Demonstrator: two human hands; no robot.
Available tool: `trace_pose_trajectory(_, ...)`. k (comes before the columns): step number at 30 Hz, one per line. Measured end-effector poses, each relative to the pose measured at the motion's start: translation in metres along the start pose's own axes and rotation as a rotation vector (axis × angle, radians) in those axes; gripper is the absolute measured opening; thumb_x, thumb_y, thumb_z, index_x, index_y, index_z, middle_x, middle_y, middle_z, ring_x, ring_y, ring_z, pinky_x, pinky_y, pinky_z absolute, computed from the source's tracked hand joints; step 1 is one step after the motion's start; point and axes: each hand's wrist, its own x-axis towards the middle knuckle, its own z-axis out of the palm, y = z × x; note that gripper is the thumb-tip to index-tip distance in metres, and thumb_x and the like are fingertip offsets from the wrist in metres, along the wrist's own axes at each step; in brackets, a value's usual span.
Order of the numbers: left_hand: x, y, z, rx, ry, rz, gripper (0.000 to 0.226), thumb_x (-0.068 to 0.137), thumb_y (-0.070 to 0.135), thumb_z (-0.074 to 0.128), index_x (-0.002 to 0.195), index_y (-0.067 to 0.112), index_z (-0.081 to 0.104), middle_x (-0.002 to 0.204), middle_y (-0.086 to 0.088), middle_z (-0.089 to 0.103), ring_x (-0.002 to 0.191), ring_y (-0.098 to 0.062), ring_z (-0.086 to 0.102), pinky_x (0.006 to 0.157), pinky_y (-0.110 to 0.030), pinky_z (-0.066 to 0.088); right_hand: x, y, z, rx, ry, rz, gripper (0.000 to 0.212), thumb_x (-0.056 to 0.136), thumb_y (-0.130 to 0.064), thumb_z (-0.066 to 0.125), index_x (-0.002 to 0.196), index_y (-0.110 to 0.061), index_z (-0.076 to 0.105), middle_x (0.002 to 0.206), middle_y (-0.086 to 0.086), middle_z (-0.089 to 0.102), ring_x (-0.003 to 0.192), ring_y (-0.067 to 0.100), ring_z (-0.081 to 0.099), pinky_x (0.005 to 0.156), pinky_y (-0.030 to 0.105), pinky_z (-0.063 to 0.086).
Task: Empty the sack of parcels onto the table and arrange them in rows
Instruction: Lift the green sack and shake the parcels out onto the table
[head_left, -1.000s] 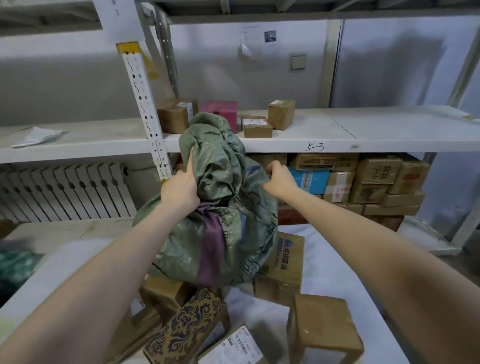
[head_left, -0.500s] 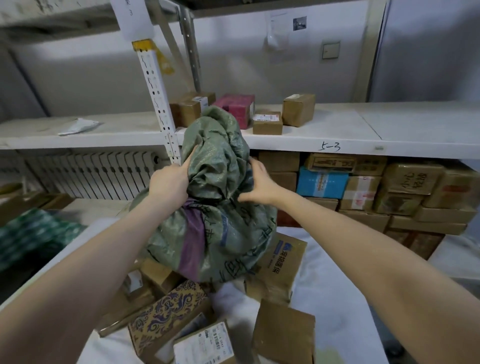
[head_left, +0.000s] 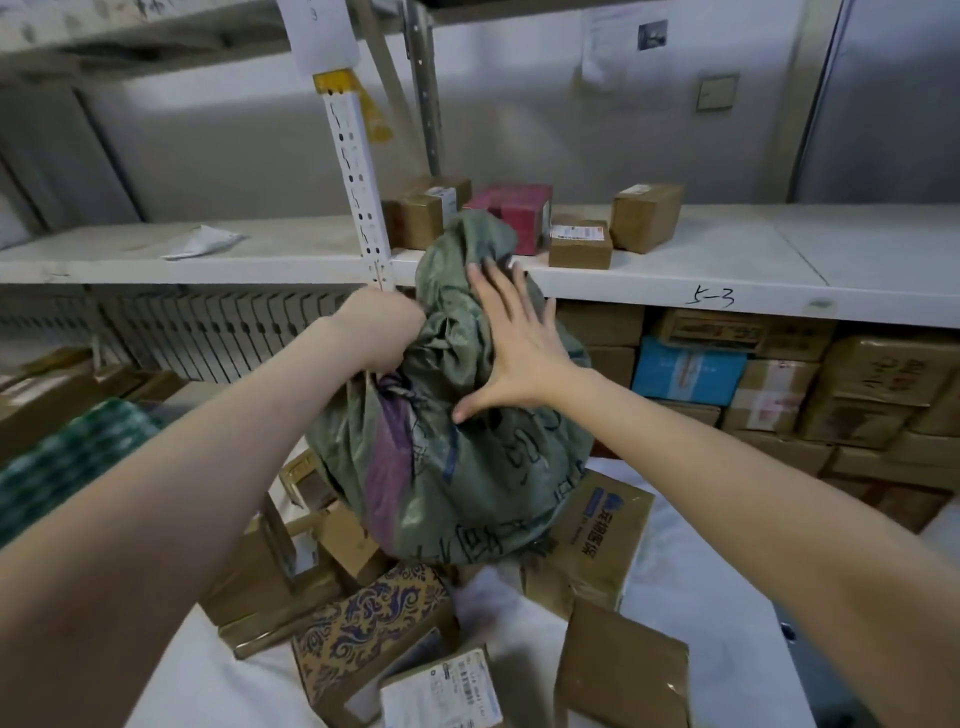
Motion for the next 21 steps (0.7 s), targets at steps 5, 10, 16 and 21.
trace_pose_trajectory(5, 0.009, 0.002, 0.035, -0.210, -0.107, 0.048, 0.012, 0.083, 0.008, 0.052, 0.093, 0.008, 0.056, 0.107, -0.012, 0.062, 0.101, -0.031, 0.062, 0.082, -0.040, 0.054, 0.017, -0.026, 0.029, -0.092, -0.235, 0.152, 0.161, 0.041, -0.075, 0.080, 0.146, -0.023, -0.030, 0.161, 0.012, -0.011, 0.149, 0.033, 0.000, 0.113, 0.065, 0.006)
trace_pose_trajectory(10, 0.005, -0.008, 0.058, -0.634, -0.022, -0.024, 0.045, 0.081, 0.026, 0.063, 0.121, 0.011, 0.049, 0.122, -0.013, 0.044, 0.117, -0.035, 0.049, 0.095, -0.042, 0.045, 0.028, -0.020, 0.049, -0.105, -0.054, 0.379, 0.101, 0.072, -0.054, 0.068, 0.145, -0.010, 0.013, 0.117, 0.014, 0.062, 0.106, 0.034, 0.061, 0.077, 0.037, 0.044)
trace_pose_trajectory(16, -0.023, -0.025, 0.080, -0.843, 0.137, -0.161, 0.143, 0.050, 0.084, 0.064, 0.147, 0.032, -0.026, 0.159, -0.015, -0.002, 0.148, -0.033, 0.004, 0.115, -0.061, 0.008, 0.043, -0.016, 0.034, -0.083, 0.025, 0.600, 0.040, 0.089, -0.039, 0.048, 0.119, -0.014, 0.051, 0.109, 0.010, 0.064, 0.101, 0.033, 0.062, 0.071, 0.034, 0.041)
trace_pose_trajectory(21, -0.031, -0.012, 0.107, -1.055, -0.109, -0.237, 0.163, 0.035, 0.074, 0.080, 0.132, 0.039, -0.046, 0.158, -0.019, -0.019, 0.148, -0.033, -0.010, 0.116, -0.063, 0.009, 0.062, -0.025, 0.005, 0.377, 0.066, 0.802, 0.031, 0.090, -0.028, 0.044, 0.112, -0.012, 0.059, 0.101, 0.007, 0.061, 0.095, 0.030, 0.058, 0.075, 0.034, 0.044)
